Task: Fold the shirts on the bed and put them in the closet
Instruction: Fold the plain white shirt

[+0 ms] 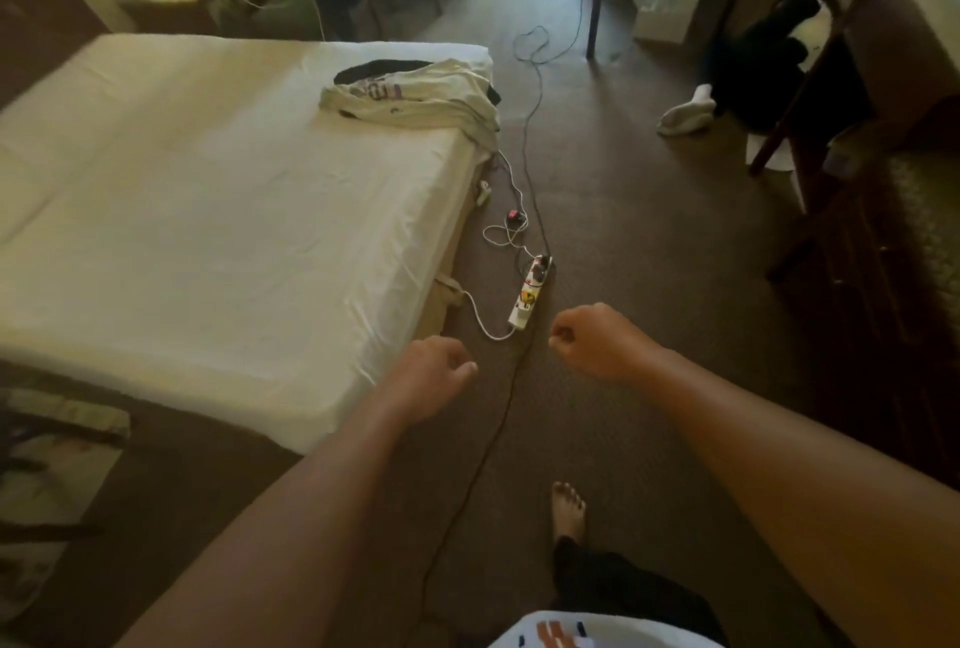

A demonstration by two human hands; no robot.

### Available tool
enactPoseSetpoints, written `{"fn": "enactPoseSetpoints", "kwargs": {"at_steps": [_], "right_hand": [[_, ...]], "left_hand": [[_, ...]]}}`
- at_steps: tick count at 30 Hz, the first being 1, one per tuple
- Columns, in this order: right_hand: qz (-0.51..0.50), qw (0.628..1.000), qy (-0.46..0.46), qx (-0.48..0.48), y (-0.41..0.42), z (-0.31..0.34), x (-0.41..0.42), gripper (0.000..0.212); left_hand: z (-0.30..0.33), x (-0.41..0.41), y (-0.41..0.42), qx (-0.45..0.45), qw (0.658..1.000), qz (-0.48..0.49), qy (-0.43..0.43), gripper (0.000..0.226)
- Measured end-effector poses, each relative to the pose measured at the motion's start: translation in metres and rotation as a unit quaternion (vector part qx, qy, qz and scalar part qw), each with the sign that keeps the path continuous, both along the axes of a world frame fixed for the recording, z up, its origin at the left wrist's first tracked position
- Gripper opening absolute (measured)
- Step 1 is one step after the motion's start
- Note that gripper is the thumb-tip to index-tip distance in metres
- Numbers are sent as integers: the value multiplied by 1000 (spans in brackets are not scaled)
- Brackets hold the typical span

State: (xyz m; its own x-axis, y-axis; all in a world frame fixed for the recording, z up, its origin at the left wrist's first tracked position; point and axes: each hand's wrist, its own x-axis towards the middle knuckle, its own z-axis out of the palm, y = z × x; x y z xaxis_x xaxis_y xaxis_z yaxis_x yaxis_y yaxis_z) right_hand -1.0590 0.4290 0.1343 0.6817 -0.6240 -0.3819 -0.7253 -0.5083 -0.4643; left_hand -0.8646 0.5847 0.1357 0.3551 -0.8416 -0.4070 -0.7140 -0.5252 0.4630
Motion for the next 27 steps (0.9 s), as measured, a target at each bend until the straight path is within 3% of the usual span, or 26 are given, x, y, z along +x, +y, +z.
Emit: {"fn": "enactPoseSetpoints", "kwargs": {"at_steps": [12, 27], "right_hand": [[73, 997, 25, 5, -171, -7, 149, 15], [143, 987, 39, -56, -352, 9, 450, 25]], "left_hand": [[1, 127, -143, 8, 997, 77, 24, 19], [17, 438, -330, 29, 995, 88, -37, 21]]}}
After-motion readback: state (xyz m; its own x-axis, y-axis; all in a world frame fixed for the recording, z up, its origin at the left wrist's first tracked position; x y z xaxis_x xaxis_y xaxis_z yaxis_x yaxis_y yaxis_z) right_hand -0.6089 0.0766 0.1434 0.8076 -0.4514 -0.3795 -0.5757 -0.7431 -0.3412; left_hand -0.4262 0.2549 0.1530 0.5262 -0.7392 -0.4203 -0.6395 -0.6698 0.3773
